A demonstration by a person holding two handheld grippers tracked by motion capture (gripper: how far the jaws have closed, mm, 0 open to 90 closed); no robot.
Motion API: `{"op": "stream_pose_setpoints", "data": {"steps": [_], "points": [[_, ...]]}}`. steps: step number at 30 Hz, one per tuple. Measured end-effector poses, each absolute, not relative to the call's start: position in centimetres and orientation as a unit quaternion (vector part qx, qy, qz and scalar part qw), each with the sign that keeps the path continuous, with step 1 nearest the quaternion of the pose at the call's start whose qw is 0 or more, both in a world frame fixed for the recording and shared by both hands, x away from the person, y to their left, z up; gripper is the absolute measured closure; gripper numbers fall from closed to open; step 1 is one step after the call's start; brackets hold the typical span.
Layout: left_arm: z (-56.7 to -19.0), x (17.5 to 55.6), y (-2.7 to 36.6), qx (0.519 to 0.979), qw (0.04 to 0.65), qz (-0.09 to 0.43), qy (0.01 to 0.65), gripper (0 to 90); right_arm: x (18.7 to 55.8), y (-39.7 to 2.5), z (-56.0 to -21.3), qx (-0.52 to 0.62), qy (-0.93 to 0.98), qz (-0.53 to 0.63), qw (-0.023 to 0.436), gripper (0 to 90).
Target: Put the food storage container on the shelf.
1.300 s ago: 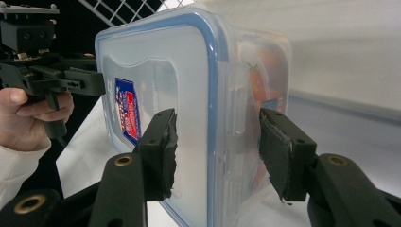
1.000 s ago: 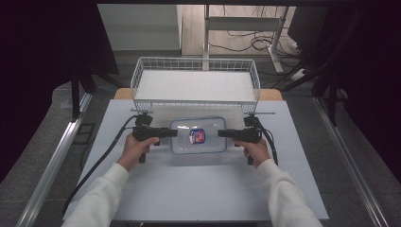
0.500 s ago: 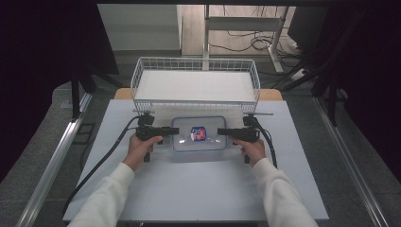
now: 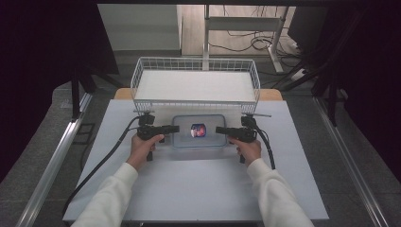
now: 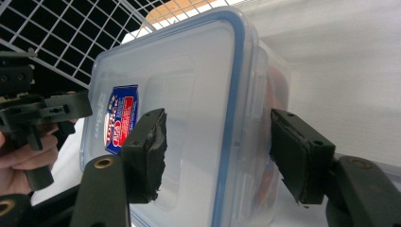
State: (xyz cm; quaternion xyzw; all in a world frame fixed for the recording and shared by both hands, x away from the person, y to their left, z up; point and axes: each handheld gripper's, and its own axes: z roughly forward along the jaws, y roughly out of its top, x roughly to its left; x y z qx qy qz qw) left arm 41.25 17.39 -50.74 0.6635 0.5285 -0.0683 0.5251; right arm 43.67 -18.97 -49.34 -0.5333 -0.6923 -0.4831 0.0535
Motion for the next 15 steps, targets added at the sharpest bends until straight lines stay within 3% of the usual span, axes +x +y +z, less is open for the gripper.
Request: {"op": "stream_pose_setpoints", "data": {"steps": [9,10,15], "points": [[-51.2,41.3,17.0,0.664,0.525,-0.063,0.529,33.9,43.2,-18.6,-49.2,-0.534,-0.692,-0.484,0.024,35.0],[-50.9,41.1,17.2,0.678,0.514,-0.037,0.524,32.7,42.7,-18.5,-48.8,-0.529,-0.697,-0.484,-0.003,32.2],[-49.6,39.8,17.4,0.7,0.508,-0.004,0.502,27.1,41.1,-19.1,-47.8,-0.505,-0.712,-0.488,-0.032,31.2]]}}
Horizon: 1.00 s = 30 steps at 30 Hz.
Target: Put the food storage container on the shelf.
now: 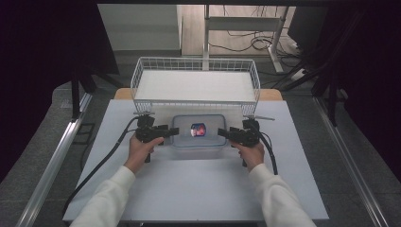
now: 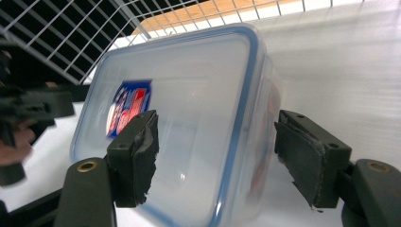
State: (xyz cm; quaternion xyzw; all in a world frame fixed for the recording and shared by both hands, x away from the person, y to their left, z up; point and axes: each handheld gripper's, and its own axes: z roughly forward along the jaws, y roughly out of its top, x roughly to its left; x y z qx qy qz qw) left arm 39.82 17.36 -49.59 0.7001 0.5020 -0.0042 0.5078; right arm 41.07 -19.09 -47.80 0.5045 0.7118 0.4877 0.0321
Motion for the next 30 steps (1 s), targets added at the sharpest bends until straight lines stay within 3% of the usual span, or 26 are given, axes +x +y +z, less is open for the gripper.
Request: {"op": "stream_pose_setpoints", "data": {"steps": [4,11,26,30], "points": [[-48.4,37.7,17.7,0.72,0.499,0.018,0.482,25.0,39.7,-19.8,-47.0,0.48,0.73,0.484,0.057,31.8],[-47.8,32.7,18.7,0.748,0.481,0.044,0.455,22.6,35.2,-21.3,-46.0,0.413,0.776,0.467,0.089,49.0],[-48.9,25.9,19.0,0.794,0.436,0.08,0.415,20.9,31.9,-19.1,-47.5,0.356,0.836,0.41,0.079,84.5],[-48.8,25.2,18.8,0.795,0.436,0.075,0.415,20.9,32.1,-17.9,-48.1,0.351,0.844,0.399,0.076,88.3]]}}
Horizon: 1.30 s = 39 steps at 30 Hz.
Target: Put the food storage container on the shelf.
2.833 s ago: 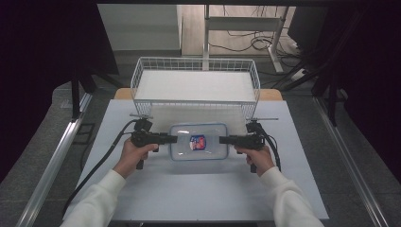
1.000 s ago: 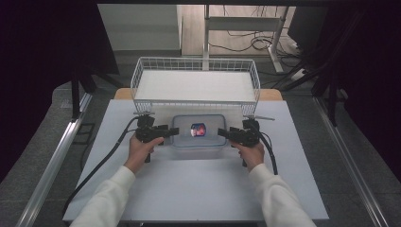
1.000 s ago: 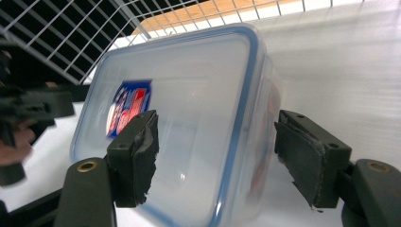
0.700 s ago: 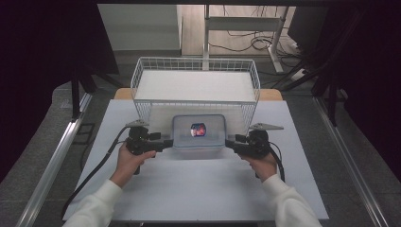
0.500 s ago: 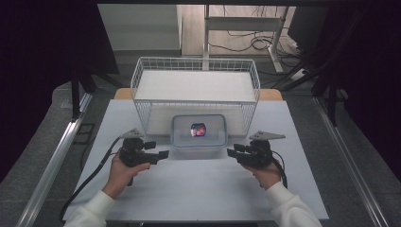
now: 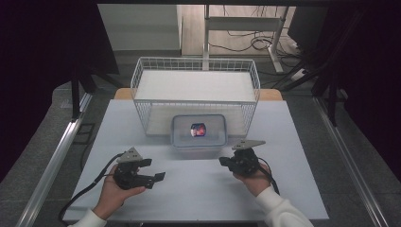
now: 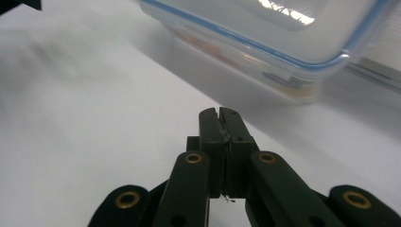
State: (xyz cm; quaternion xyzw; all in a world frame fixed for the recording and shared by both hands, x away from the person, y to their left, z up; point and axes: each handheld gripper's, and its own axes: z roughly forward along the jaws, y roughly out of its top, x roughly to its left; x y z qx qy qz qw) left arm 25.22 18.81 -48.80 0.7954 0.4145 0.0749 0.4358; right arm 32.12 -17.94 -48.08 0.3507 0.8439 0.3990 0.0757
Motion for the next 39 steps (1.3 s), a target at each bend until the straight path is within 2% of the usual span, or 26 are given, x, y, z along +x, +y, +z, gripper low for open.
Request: {"op": "stream_pose_setpoints", "data": {"steps": [14,19,24,28,39], "points": [[-49.4,25.5,18.6,0.799,0.425,0.069,0.419,20.8,34.2,-12.8,-50.3,0.338,0.864,0.362,0.086,89.1],[-49.6,25.5,18.6,0.801,0.422,0.068,0.42,20.7,35.4,-11.0,-50.9,0.339,0.867,0.35,0.107,89.1],[-49.6,25.5,18.8,0.8,0.421,0.069,0.423,20.7,36.4,-10.2,-51.4,0.347,0.864,0.35,0.104,89.1],[-49.6,25.6,18.9,0.799,0.42,0.068,0.424,20.7,36.3,-9.7,-51.7,0.337,0.869,0.342,0.124,89.1],[-49.5,25.6,19.0,0.801,0.419,0.07,0.421,20.7,37.0,-9.8,-50.6,0.352,0.85,0.368,0.133,89.2]]}}
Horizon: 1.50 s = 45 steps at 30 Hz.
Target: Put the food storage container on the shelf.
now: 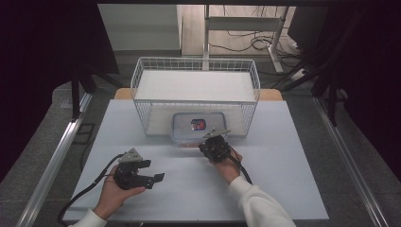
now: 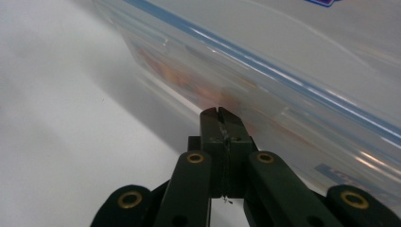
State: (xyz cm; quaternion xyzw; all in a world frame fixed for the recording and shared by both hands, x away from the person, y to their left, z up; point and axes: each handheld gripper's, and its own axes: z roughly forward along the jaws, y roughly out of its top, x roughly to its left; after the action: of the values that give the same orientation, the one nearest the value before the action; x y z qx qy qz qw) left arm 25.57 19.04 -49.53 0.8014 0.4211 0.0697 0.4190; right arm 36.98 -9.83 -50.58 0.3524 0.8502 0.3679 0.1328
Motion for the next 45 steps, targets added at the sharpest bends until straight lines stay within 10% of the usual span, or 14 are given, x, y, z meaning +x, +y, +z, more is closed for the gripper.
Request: {"op": "stream_pose_setpoints", "data": {"steps": [45], "points": [[-49.7,25.8,19.4,0.802,0.416,0.066,0.423,20.7,43.4,-7.3,-50.8,0.415,0.812,0.385,0.14,89.2]]}}
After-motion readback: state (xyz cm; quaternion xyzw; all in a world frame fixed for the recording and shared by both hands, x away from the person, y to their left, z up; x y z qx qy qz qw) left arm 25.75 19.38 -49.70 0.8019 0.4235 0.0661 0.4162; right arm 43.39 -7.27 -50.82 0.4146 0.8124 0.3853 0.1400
